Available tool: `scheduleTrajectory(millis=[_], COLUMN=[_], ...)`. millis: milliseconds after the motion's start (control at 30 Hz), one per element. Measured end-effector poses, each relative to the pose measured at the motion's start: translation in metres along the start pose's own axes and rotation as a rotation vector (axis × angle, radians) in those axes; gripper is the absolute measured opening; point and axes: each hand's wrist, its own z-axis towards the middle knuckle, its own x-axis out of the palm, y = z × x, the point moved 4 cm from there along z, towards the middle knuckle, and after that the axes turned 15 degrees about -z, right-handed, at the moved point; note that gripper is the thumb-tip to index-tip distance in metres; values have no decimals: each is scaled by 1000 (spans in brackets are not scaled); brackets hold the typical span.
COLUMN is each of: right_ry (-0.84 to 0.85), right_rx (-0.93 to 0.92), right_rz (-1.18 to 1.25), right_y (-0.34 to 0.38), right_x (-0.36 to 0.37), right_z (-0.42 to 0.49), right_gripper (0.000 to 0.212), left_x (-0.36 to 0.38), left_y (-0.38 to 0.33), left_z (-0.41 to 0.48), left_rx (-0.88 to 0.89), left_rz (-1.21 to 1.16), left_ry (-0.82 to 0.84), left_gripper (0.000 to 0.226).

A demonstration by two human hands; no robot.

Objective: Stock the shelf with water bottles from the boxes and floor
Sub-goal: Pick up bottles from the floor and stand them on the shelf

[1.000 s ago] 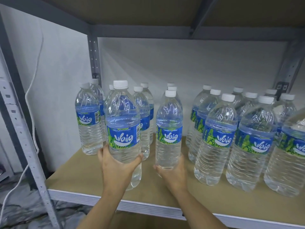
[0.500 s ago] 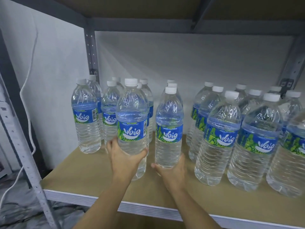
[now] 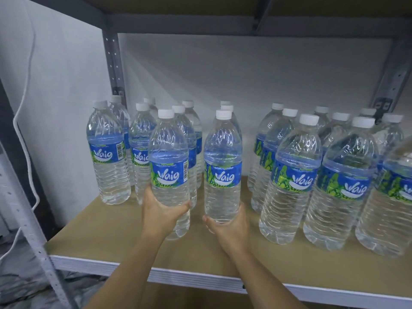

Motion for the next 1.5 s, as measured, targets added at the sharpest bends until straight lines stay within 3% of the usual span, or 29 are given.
scheduleTrajectory(millis=[300,1067,1500], right_ry=[-7,12,150], right_rx=[-7,-4,2], right_rz=[55,63,-26], right_y=[4,9,10], right_x=[-2,-4,-19], right_z=[-2,-6,-14], right_gripper=[92,105,105], left_x=[-1,0,1], left_y=[5,9,-8], left_z=[2,4,-5], left_rx=[-26,-83,-97], left_rz=[-38,4,4], left_ry=[46,73,98], left_gripper=[106,120,133])
